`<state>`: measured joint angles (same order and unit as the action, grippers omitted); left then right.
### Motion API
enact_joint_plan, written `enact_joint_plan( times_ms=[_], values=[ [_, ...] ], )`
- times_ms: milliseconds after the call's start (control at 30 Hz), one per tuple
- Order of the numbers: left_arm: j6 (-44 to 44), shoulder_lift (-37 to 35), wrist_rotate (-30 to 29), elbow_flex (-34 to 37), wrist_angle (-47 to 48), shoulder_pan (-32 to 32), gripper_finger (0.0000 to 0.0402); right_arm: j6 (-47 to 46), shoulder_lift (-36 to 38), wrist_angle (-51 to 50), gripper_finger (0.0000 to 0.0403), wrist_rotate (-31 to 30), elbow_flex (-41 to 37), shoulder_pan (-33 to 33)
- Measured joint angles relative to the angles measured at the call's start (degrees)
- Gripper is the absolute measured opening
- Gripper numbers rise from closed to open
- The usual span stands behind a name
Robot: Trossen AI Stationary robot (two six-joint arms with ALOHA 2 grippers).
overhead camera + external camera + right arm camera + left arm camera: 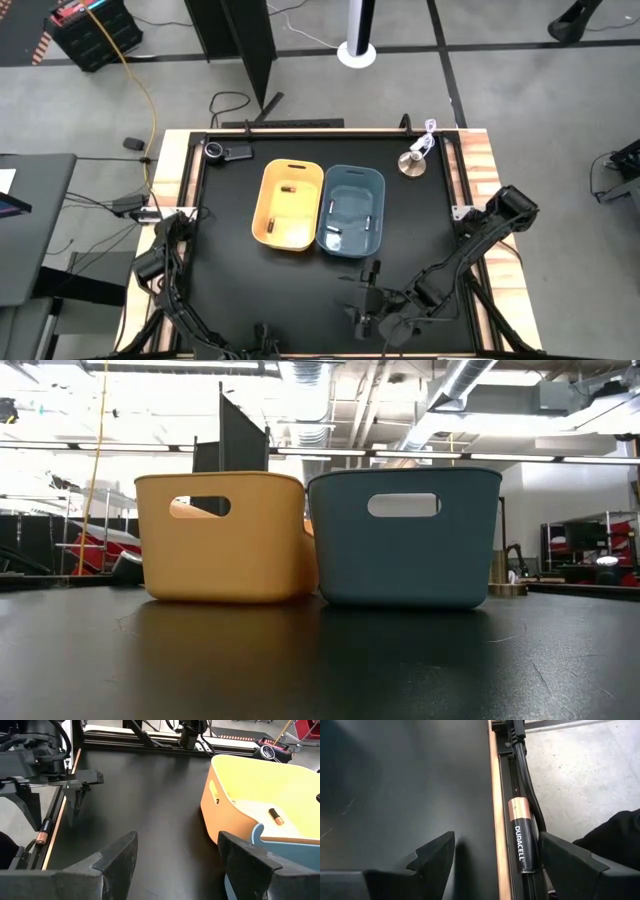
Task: Sort batteries
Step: Put the black battery into the yellow bin
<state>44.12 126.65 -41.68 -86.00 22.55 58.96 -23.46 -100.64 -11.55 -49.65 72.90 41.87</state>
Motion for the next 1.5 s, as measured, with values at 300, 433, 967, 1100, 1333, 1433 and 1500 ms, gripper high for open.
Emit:
enact_joint_plan(
  times_ms=[300,433,967,1100,1333,1433,1500],
  values=[
    [-0.06,-0.06,0.9,-0.07,0.78,-1.04,0.0279,0.0,0.0,0.0,0.0291,0.0,0.0,0.0],
    [-0.08,-0.06,0.91,-0.09,0.81,-1.27,0.0279,0.0,0.02,0.0,0.0291,0.0,0.0,0.0],
    [1.82,-0.08,-1.67,-0.03,5.22,-2.48,0.0278,0.02,0.02,0.0,0.0291,0.02,0.0,0.0],
    [0.92,-0.08,-1.39,-0.07,5.33,-2.96,0.0278,0.02,0.02,-0.02,0.0291,0.02,0.0,0.0],
    [-3.26,-0.17,0.29,-0.15,5.08,-4.9,0.0267,0.0,0.02,-0.02,0.0291,0.02,0.0,0.0],
    [-5.71,-0.24,2.18,-0.2,5.08,-6.26,0.0255,0.02,0.02,0.0,0.0291,0.02,0.0,0.0],
    [-6.7,-0.24,3.34,-0.2,5.12,-7.16,0.0248,0.02,0.02,0.0,0.0291,0.02,0.0,0.0]
  ],
)
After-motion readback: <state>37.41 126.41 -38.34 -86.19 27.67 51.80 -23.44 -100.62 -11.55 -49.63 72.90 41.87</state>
